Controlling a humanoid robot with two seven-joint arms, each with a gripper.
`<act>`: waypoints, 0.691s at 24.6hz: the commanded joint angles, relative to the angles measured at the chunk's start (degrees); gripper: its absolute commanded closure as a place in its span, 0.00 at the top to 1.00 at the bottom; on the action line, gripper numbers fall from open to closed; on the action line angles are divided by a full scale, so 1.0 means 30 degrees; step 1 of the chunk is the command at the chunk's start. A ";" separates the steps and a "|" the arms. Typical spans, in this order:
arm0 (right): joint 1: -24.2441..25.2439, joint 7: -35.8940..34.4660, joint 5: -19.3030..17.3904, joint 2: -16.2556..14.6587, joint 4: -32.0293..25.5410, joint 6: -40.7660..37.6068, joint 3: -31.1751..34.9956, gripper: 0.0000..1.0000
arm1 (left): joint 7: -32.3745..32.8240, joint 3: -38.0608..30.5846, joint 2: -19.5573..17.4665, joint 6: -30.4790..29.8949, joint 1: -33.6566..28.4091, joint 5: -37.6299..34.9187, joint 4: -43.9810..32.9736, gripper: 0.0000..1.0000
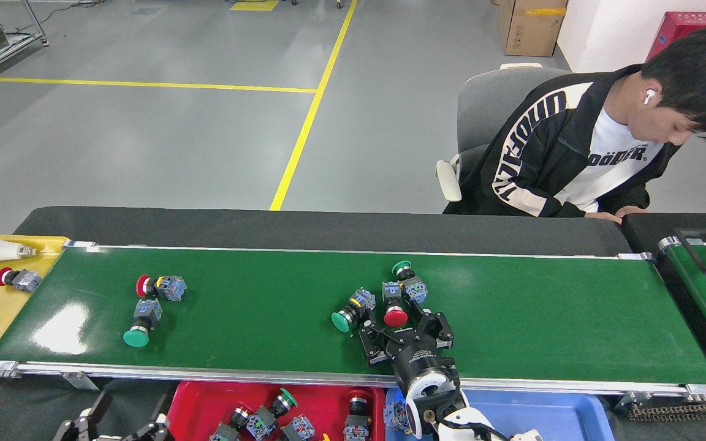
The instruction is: Pick switch part from conveyor to tray
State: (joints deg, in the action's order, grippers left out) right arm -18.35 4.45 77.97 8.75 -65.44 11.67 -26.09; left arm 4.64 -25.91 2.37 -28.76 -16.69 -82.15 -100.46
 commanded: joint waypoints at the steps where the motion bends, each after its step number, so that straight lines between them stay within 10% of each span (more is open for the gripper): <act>1: -0.0474 -0.0312 0.0026 0.0043 -0.0161 -0.0490 -0.0033 0.20 | -0.0024 0.0052 -0.0175 0.0710 0.0876 -0.0216 0.0146 1.00; 8: -0.0211 -0.0312 0.0026 -0.0396 -0.1450 -0.2219 0.0026 0.17 | -0.0463 0.0199 -0.1933 0.2703 0.6940 -0.2823 0.6942 1.00; 14: 0.2690 -0.0224 -0.1586 -0.2388 -0.6606 -0.6613 0.0173 0.18 | -0.1254 0.1312 -0.4277 0.3875 0.9548 -0.2940 1.1659 0.99; 17: 0.4448 -0.0253 -0.2289 -0.3003 -0.8715 -0.9309 0.0114 0.19 | -0.1283 0.2279 -0.5537 0.4138 1.0514 -0.2911 1.3769 0.83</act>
State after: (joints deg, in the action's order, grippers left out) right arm -5.20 3.77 71.57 -0.27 -89.37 -11.23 -25.78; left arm 1.57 -19.70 -12.89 -17.10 13.61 -90.79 -60.05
